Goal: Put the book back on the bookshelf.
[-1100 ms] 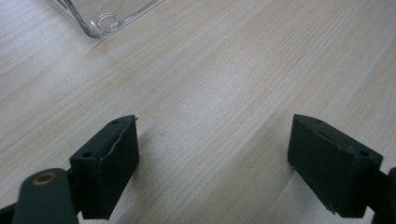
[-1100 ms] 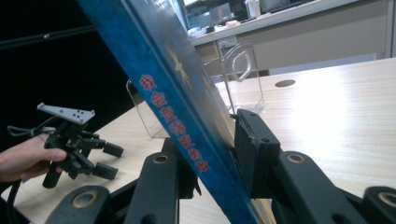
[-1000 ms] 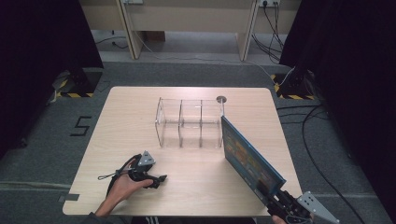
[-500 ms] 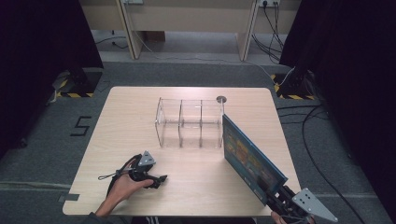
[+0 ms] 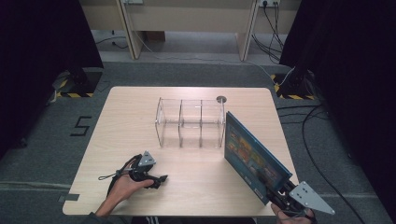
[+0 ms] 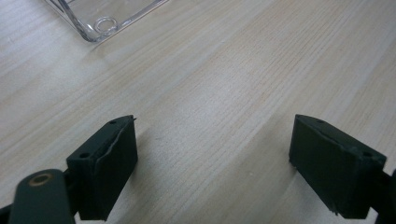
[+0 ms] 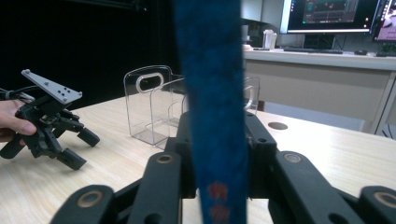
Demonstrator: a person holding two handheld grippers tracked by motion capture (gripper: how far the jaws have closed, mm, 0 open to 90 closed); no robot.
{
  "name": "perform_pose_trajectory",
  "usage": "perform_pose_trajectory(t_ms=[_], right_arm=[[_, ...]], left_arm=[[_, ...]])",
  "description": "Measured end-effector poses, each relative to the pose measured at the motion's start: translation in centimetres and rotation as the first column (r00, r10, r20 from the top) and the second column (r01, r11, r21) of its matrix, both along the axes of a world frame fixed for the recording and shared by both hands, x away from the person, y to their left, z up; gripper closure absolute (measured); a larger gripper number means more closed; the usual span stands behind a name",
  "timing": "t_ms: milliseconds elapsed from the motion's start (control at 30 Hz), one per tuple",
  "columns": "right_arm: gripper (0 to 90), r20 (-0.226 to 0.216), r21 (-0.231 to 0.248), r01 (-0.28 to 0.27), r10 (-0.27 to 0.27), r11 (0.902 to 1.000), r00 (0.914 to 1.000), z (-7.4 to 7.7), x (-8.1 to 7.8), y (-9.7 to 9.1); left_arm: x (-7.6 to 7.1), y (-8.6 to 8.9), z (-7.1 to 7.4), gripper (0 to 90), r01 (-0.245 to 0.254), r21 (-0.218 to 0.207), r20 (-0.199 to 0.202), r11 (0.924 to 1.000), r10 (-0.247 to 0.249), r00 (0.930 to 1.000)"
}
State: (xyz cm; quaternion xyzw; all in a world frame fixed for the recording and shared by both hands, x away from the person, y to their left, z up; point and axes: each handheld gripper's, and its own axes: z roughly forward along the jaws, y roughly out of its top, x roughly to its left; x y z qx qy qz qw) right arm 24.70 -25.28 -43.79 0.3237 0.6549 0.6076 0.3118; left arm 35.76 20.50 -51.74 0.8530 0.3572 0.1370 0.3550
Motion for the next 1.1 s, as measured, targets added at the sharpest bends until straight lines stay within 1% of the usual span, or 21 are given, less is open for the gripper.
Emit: perform_pose_trajectory(t_ms=[100, 167, 233, 267, 333, 400, 433, 467, 500, 567, 700, 767, 933, 967, 1033, 1100], right_arm=[[66.2, 0.011, -0.007, 0.007, -0.007, 1.0000, 0.9999, 0.0, 0.3, 0.2], [61.0, -0.006, 0.009, 0.024, -0.024, 0.9997, 0.9997, 0.1, 0.4, 0.3], [57.0, -0.008, 0.016, 0.017, -0.016, 0.9997, 0.9998, 0.0, 0.6, 0.4], [56.6, 0.000, 0.011, 0.014, -0.014, 0.9998, 0.9999, 0.0, 0.7, 0.4], [59.0, 0.005, -0.003, 0.008, -0.008, 1.0000, 1.0000, 0.0, 0.9, 0.6], [61.8, -0.009, 0.003, 0.004, -0.004, 1.0000, 1.0000, 0.0, 0.9, 0.7], [65.6, -0.009, 0.007, 0.000, 0.000, 1.0000, 1.0000, 0.0, 0.9, 0.7], [67.2, -0.007, 0.007, -0.004, 0.005, 1.0000, 1.0000, 0.0, 0.9, 0.7], [68.3, -0.009, 0.014, -0.005, 0.006, 0.9999, 0.9999, 0.0, 0.9, 0.7], [71.5, -0.021, 0.048, -0.019, 0.020, 0.9987, 0.9996, -0.2, 1.0, 0.5], [75.3, -0.021, 0.059, -0.014, 0.015, 0.9981, 0.9997, -0.2, 1.0, 0.5], [76.6, -0.013, 0.068, -0.019, 0.020, 0.9975, 0.9997, -0.3, 1.0, 0.4], [76.5, -0.022, 0.124, -0.029, 0.032, 0.9919, 0.9993, -0.5, 1.2, 0.3], [76.6, -0.021, 0.126, -0.029, 0.031, 0.9917, 0.9993, -0.5, 1.2, 0.3], [76.9, -0.018, 0.147, -0.029, 0.032, 0.9887, 0.9993, -0.5, 1.3, 0.2], [77.8, -0.017, 0.158, -0.024, 0.027, 0.9871, 0.9995, -0.5, 1.4, 0.1]], left_arm=[[0.0, 0.0, 0.0, 14.5, 0.001, 0.000, 0.001, 1.0000, -0.001, 1.0000], [0.0, 0.0, 0.0, 14.5, -0.001, 0.000, 0.001, 1.0000, 0.001, 1.0000], [0.0, 0.0, 0.0, 14.5, 0.000, 0.000, 0.002, 1.0000, 0.000, 1.0000], [0.0, 0.0, 0.0, 14.5, 0.001, 0.000, 0.002, 1.0000, -0.001, 1.0000], [0.0, 0.0, 0.0, 14.5, 0.001, -0.001, 0.003, 1.0000, -0.001, 1.0000], [0.0, 0.0, 0.0, 14.5, 0.001, -0.002, 0.002, 1.0000, -0.001, 1.0000], [0.0, 0.0, 0.0, 14.5, 0.002, -0.002, 0.003, 1.0000, -0.002, 1.0000], [0.0, 0.0, 0.0, 14.5, 0.002, -0.001, 0.003, 1.0000, -0.001, 1.0000], [0.0, 0.0, 0.0, 14.5, 0.002, -0.001, 0.003, 1.0000, -0.002, 1.0000], [0.0, 0.0, 0.0, 14.5, 0.002, -0.001, 0.003, 1.0000, -0.002, 1.0000], [0.0, 0.0, 0.0, 14.5, 0.003, -0.002, 0.003, 1.0000, -0.003, 1.0000], [0.0, 0.0, 0.0, 14.5, 0.003, -0.002, 0.004, 1.0000, -0.003, 1.0000], [0.0, 0.0, -0.1, 14.5, 0.003, -0.003, 0.005, 1.0000, -0.003, 1.0000], [0.0, 0.0, -0.1, 14.5, 0.004, -0.003, 0.005, 1.0000, -0.004, 1.0000], [0.0, 0.0, -0.1, 14.5, 0.005, -0.003, 0.005, 1.0000, -0.005, 1.0000], [0.0, -0.1, -0.1, 14.5, 0.005, -0.003, 0.006, 1.0000, -0.005, 1.0000]])
